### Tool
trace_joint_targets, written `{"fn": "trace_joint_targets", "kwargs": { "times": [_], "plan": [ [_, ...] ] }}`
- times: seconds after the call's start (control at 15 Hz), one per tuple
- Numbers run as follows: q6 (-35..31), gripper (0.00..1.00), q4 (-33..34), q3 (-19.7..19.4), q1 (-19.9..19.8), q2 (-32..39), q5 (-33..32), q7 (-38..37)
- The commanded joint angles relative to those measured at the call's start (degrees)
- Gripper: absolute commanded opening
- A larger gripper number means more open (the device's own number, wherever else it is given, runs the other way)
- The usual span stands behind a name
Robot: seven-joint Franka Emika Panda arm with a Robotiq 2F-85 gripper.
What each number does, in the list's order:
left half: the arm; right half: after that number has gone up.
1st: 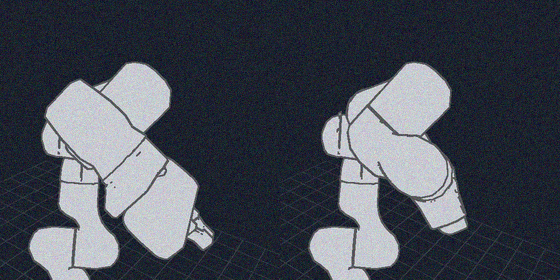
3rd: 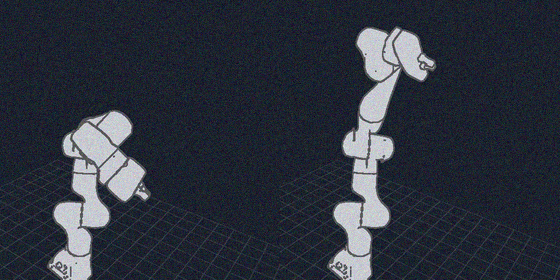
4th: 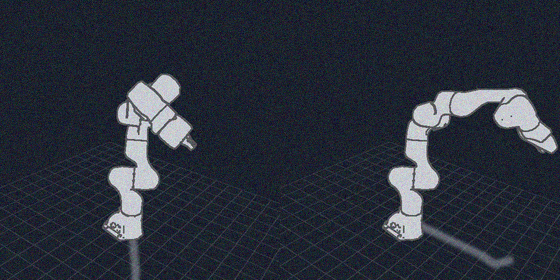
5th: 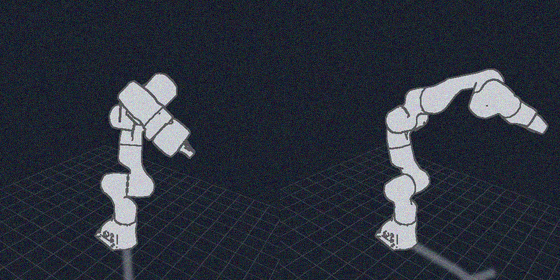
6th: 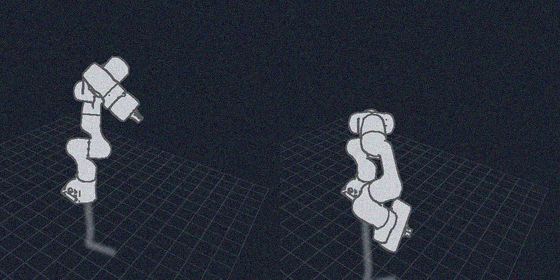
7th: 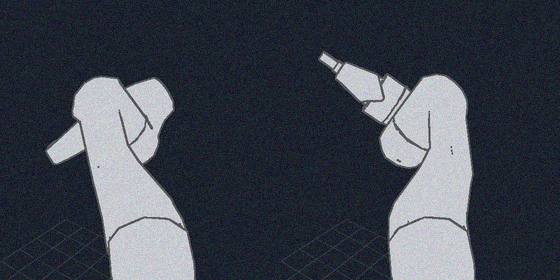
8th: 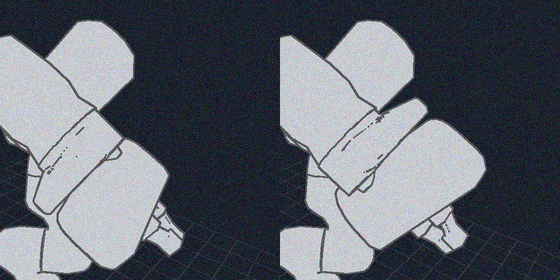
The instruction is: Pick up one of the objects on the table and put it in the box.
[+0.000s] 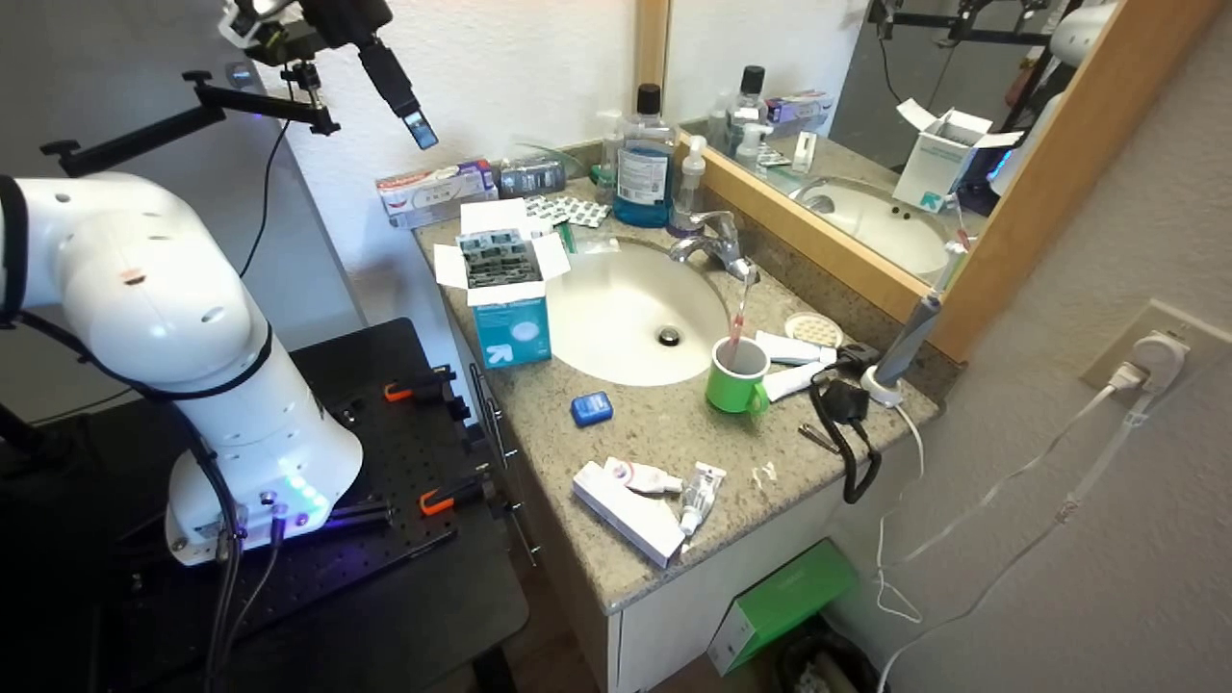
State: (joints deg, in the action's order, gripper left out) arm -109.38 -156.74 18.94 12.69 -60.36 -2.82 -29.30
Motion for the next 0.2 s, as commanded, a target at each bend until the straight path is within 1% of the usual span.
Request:
{"fn": "trace_joint_targets", "kwargs": {
  "times": [0.0,0.13],
  "plan": [
    [0.0,1.0,0.1,1.2,-1.7,-0.5,1.4,1.4],
    [0.0,1.0,0.1,1.2,-1.7,-0.5,1.4,1.4]
  ]
}}
